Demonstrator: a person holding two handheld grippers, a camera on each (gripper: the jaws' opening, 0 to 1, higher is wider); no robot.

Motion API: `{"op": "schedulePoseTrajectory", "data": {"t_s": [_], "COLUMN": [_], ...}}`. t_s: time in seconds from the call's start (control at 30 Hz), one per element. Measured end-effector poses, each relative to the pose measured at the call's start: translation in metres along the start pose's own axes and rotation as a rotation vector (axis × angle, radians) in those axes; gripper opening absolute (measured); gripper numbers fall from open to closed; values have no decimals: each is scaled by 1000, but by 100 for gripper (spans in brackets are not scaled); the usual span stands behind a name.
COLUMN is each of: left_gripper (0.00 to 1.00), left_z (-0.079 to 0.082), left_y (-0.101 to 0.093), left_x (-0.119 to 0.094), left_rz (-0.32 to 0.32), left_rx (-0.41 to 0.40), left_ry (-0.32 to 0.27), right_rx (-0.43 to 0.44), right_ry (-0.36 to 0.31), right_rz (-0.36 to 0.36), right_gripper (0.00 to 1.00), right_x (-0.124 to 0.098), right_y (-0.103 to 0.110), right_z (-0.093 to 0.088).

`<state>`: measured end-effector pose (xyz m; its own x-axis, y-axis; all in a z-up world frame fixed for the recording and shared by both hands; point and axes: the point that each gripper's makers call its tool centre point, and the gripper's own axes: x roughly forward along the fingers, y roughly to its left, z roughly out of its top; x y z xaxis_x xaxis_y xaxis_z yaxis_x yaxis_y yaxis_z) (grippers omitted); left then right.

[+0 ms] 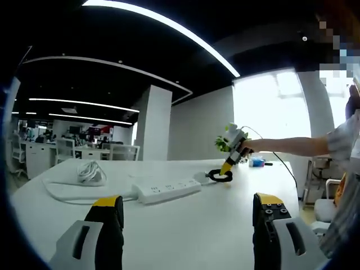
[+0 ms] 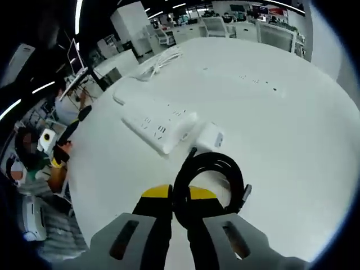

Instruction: Straighten the power strip on the desk, plug the charger into it

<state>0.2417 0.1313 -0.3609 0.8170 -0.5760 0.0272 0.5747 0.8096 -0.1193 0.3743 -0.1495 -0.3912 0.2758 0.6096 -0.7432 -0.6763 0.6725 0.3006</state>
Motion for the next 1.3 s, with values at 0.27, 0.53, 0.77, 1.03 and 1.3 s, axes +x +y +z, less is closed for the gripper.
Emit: {"op": "schedulePoseTrajectory", "data": {"t_s": [0.27, 0.53, 0.77, 1.03, 1.3], "left_gripper": [97, 97, 97, 97, 97], "left_z": [0, 0, 0, 0, 5], "left_y": [-1, -2, -2, 0, -1], "left_x": [0, 0, 1, 1, 7], "left_rz": [0, -3, -8, -3, -15], "left_rx": [2, -2, 2, 1, 6], "left_ry": [0, 0, 2, 2, -3], "right_rx": [105, 240, 304, 392, 438], "right_ry": [-112, -225, -306, -434, -613], "right_rz": [74, 104, 127, 165, 212], "right_gripper": [6, 6, 6, 6, 6], "right_x": [-8, -14, -23, -43, -70], "right_y": [16, 33, 44, 55, 73], "right_z": [13, 21, 25, 28, 25]}}
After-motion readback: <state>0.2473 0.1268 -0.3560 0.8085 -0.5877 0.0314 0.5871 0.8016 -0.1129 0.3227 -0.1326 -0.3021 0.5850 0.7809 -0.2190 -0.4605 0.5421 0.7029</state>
